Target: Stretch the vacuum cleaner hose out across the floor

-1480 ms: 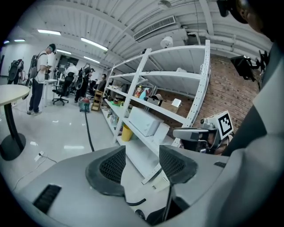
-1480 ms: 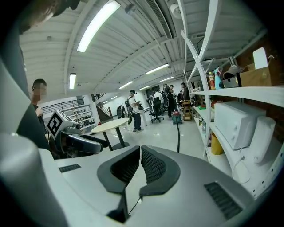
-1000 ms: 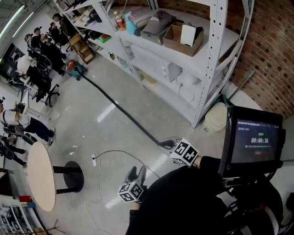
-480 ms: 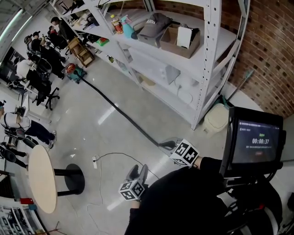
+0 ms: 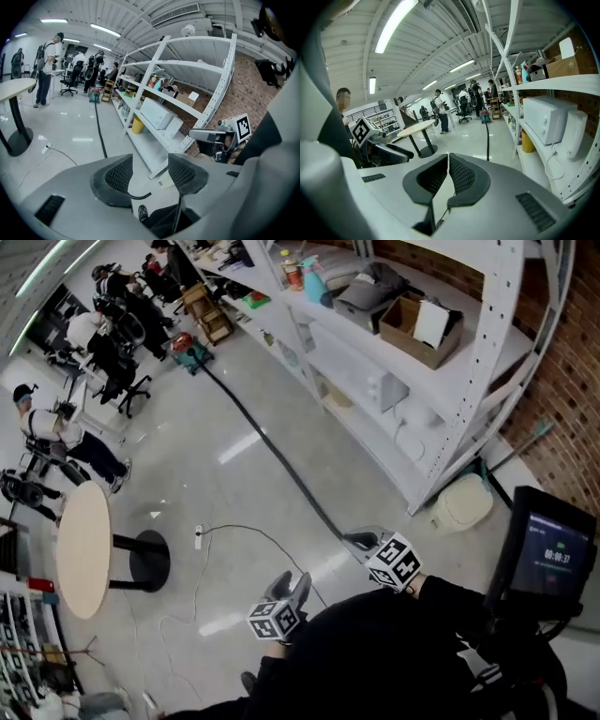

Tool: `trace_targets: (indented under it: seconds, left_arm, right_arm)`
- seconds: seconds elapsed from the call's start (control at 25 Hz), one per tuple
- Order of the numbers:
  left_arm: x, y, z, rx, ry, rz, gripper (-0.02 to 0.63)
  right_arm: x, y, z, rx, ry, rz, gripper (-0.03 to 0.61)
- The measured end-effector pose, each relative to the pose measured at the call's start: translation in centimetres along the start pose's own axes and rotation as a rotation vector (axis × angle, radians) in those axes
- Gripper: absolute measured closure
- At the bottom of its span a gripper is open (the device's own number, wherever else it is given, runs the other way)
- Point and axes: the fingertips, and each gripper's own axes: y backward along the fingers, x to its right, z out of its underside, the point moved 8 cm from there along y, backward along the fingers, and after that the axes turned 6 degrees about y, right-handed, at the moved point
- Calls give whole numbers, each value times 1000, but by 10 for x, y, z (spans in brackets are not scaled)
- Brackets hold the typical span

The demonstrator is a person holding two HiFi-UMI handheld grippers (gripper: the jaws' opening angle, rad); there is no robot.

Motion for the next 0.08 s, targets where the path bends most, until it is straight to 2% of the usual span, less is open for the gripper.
trace_targets:
  seconds: [0.08]
  left_arm:
    - [4, -15, -3, -76, -65, 51, 362]
  right_arm:
    - [1, 17, 18, 17, -72, 80, 554]
